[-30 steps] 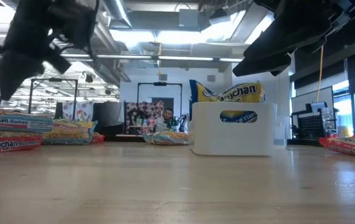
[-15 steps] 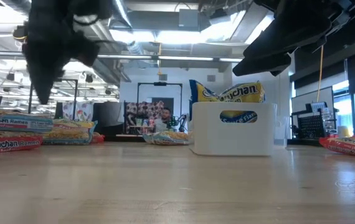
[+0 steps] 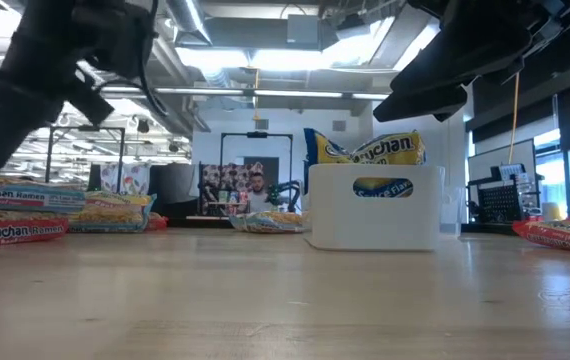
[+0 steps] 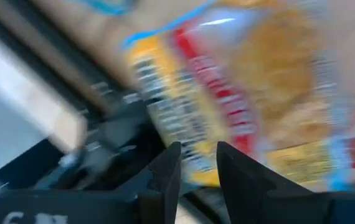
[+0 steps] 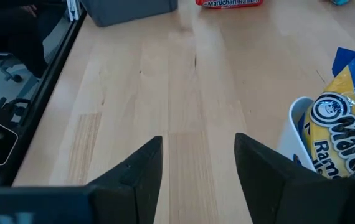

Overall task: Sort Maruchan noodles
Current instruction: Put the light blue noodle pack in the transparent bin

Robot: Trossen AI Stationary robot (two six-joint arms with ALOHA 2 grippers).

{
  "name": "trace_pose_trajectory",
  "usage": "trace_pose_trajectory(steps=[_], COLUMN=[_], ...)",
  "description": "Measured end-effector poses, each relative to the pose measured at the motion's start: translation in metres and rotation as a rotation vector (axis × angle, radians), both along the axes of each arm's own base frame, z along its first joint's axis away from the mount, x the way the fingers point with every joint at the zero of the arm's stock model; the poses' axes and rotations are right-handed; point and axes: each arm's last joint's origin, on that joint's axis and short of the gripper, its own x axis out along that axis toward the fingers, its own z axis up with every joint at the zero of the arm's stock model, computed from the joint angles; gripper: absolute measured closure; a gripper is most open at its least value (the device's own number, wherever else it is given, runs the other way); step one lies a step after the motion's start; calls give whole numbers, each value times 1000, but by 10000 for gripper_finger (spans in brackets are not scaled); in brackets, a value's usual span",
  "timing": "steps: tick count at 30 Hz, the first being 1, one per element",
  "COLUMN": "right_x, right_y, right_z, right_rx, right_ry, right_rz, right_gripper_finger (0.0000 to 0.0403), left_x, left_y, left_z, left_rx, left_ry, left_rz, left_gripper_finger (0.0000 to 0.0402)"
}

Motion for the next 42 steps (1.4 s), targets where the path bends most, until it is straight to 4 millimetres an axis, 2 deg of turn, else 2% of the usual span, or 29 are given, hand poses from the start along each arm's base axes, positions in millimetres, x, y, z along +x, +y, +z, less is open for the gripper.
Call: trace_pose_trajectory(steps=[3, 6, 14, 18, 22, 25, 27, 30, 35, 39, 42], right_x=[0, 0, 1, 1, 1, 4, 6, 13, 23, 26, 26], right_y=[0, 0, 0, 0, 0, 2, 3, 7, 14, 16, 16], right_z=[0, 0, 1, 2, 2, -1, -4, -10, -24, -32, -33], right_rx=[0, 0, -29, -27, -25, -13, -8, 26, 77, 101, 103], right_ry=[-1, 2, -17, -26, -26, -39, -45, -64, -92, -85, -81], right_rz=[0, 1, -5, -8, -7, -2, 2, 36, 89, 82, 81], right_gripper_finger=[231, 231, 231, 231, 231, 231, 231, 231, 231, 231, 231], left_x=[3, 10, 61, 73, 71, 62, 53, 42, 30, 32, 41], left_y=[-2, -5, -30, -41, -50, -55, -54, -54, -52, -54, -60], left_z=[-14, -18, -5, -1, 5, 3, 1, -5, -25, -42, -40], left_rx=[-50, -63, -69, -90, -66, -7, 92, 168, 174, 142, 111], left_ry=[14, -25, -573, -721, -765, -685, -623, -545, -492, -581, -694], left_rz=[-24, -94, -274, -380, -413, -369, -277, -184, -165, -245, -336], left_gripper_finger=[305, 305, 305, 305, 305, 305, 305, 305, 305, 305, 305])
